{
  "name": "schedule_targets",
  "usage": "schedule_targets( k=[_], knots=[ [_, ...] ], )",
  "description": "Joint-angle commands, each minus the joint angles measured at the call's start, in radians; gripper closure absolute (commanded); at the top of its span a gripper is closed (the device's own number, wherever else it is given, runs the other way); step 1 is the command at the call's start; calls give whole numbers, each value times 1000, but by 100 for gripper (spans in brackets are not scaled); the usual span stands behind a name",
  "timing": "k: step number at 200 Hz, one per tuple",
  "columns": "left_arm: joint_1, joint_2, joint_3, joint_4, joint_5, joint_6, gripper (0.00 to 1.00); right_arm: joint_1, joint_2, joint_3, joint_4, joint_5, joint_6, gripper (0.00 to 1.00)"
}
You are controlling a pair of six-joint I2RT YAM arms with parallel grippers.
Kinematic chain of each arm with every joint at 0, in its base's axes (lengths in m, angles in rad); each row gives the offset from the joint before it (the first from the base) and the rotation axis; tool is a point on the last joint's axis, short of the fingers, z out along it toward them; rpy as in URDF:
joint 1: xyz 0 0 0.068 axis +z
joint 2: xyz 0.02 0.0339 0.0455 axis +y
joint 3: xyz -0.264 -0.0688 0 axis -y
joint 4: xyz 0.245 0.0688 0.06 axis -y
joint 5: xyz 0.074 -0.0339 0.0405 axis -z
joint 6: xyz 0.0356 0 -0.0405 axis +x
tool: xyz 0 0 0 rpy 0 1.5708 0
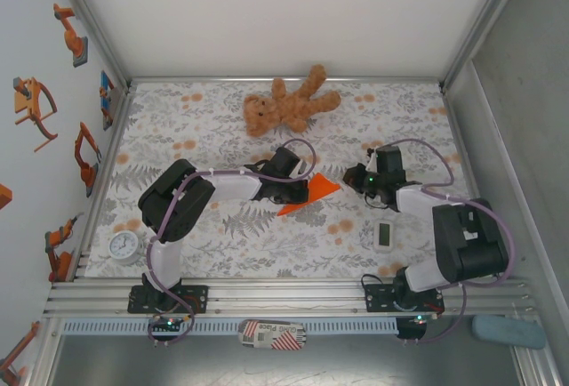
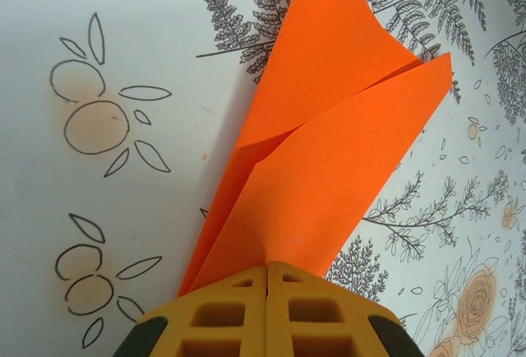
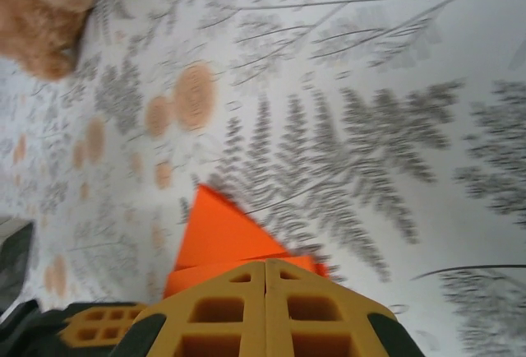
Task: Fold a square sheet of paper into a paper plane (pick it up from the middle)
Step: Fold the wing for the fifth time at the center of the table.
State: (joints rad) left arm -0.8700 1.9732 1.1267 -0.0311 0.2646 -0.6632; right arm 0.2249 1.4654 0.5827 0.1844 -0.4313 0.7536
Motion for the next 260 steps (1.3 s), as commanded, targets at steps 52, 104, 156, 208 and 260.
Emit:
schedule_targets(
  k=[52, 104, 156, 208, 260],
  knots=[
    [-2, 19, -13, -185, -21, -33, 94, 190, 191, 64, 147, -97, 157, 100],
    [5, -31, 0, -178, 12, -44, 93, 199, 284, 114, 72, -92, 101, 100],
    [25, -109, -1, -124, 95, -37, 88, 198, 373, 176, -39, -96, -4, 100],
    [29, -51, 25, -119, 126, -32, 86, 197, 401, 214, -72, -112, -46, 100],
    [35, -14, 40, -151, 113, -22, 88, 192, 408, 222, -86, -116, -57, 100]
  ],
)
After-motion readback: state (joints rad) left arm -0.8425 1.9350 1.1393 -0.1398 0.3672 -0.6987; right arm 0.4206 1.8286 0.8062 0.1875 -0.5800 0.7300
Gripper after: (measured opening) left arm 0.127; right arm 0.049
